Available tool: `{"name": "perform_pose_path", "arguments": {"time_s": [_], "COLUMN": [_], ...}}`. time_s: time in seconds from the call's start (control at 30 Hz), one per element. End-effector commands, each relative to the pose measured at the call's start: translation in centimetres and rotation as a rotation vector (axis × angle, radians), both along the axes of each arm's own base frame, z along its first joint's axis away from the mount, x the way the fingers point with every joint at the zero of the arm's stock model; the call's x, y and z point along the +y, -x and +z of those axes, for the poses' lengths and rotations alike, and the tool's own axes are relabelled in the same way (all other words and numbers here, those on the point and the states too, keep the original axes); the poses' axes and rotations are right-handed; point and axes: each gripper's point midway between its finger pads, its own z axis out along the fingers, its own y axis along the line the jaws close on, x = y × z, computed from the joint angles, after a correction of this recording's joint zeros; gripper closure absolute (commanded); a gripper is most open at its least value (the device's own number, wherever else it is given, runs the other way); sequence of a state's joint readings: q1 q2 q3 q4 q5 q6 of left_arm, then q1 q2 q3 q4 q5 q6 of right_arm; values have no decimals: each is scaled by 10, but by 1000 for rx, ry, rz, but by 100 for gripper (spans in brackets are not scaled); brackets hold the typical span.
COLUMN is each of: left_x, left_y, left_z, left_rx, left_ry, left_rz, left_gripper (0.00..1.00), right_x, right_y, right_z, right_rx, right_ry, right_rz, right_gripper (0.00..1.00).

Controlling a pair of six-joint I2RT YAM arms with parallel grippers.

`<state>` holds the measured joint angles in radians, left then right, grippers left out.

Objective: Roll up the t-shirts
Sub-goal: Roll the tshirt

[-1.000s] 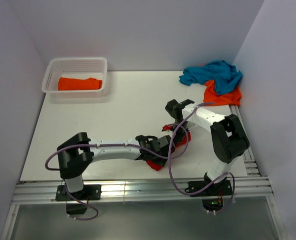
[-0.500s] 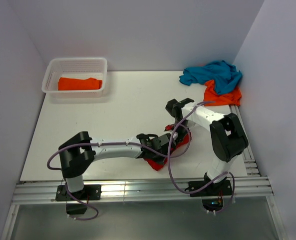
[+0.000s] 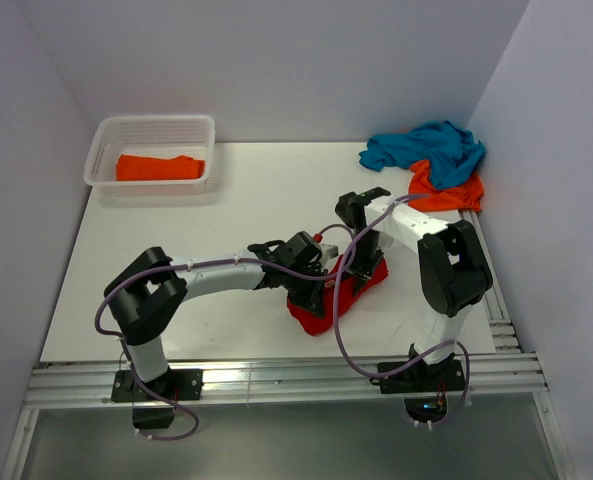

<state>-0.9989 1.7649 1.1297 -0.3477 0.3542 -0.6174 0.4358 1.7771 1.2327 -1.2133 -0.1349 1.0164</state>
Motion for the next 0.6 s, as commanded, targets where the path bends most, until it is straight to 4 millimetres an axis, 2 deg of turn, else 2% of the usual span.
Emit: {"name": "perform_pose_path", "arguments": {"time_s": [0.0, 0.1, 0.17, 0.4, 0.57], "left_x": [10, 12, 12, 15, 16], "left_y": [26, 26, 27, 25, 22], "left_z": [-21, -31, -35, -46, -37], "left_rx": [136, 158, 164, 195, 215], "left_ry": [-27, -39, -45, -57, -21], "left_rz": [-93, -103, -111, -110, -106], "left_gripper": [100, 100, 100, 100, 100], "right_x": [-28, -37, -44, -60, -69], "right_y": [0, -5, -9, -19, -24], "right_z": [8, 9, 10, 9, 5], "right_rx": [25, 21, 15, 20, 28], "right_ry": [95, 112, 122, 168, 185], "right_rz": [33, 48, 42, 37, 29], "right_gripper": [64, 56, 55, 56, 58]}}
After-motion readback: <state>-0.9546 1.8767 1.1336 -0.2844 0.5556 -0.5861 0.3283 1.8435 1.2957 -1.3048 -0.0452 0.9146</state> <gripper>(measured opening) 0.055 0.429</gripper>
